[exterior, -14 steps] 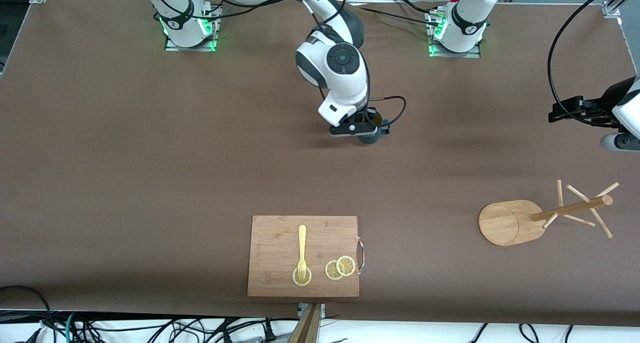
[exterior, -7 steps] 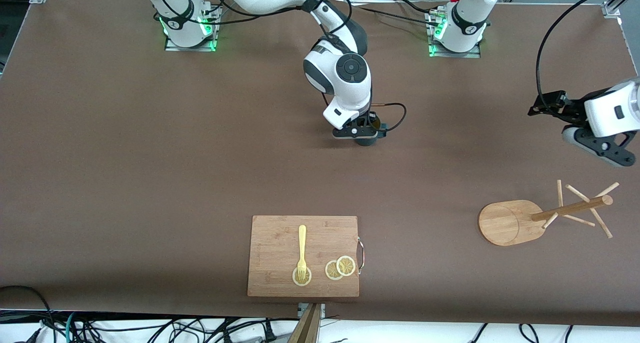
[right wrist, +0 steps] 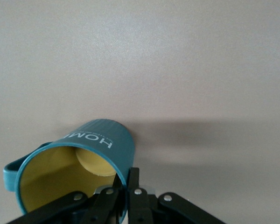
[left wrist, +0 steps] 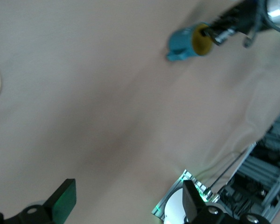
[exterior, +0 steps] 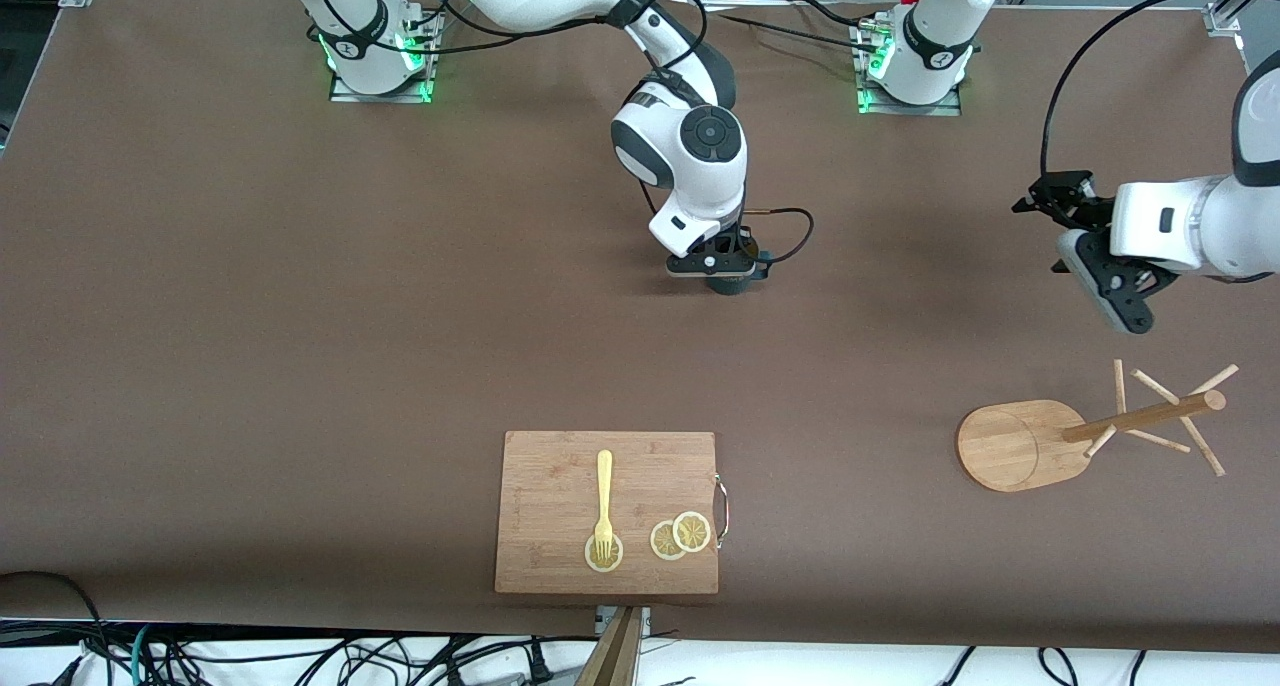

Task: Pass cup and hang on rack
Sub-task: 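Set the mug down with the right gripper while the left gripper approaches, then withdraw the right gripper while the left gripper lowers over the mug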

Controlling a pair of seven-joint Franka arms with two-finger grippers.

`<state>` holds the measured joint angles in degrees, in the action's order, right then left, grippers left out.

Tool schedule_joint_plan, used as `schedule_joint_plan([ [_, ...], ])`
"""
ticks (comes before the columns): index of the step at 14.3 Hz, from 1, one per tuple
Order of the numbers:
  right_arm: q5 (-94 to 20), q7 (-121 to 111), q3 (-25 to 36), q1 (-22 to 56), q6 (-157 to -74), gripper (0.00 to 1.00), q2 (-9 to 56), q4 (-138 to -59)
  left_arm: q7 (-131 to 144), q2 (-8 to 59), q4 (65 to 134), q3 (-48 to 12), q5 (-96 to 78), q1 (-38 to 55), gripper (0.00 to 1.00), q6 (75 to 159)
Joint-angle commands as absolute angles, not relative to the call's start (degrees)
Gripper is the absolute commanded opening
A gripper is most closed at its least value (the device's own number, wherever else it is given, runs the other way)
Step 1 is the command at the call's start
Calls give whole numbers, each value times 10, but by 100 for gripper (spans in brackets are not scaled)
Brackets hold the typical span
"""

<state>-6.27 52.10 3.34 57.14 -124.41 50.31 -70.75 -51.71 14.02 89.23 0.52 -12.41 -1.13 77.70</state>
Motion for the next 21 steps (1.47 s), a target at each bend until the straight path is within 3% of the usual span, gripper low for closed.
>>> schedule_joint_plan([
  [1, -55, 536, 41, 577, -1249, 22, 519, -686, -620, 131, 953, 9, -159, -9, 100, 815],
  [4, -60, 540, 42, 575, -1241, 67, 505, -686, -712, 131, 998, 4, -181, 8, 100, 879],
  [8, -62, 561, 45, 570, -1216, 84, 479, -686, -851, 132, 1076, -10, -218, 19, 100, 996],
  [9, -62, 561, 45, 564, -1208, 98, 469, -686, -880, 135, 1089, -14, -223, 20, 100, 1021],
  [17, -63, 515, 44, 428, -1064, 100, 332, -696, -1106, 147, 1199, -71, -304, 25, 100, 1197],
  [21, -63, 382, 85, 391, -984, 100, 230, -767, -1113, 135, 1262, -112, -332, 26, 100, 1281],
])
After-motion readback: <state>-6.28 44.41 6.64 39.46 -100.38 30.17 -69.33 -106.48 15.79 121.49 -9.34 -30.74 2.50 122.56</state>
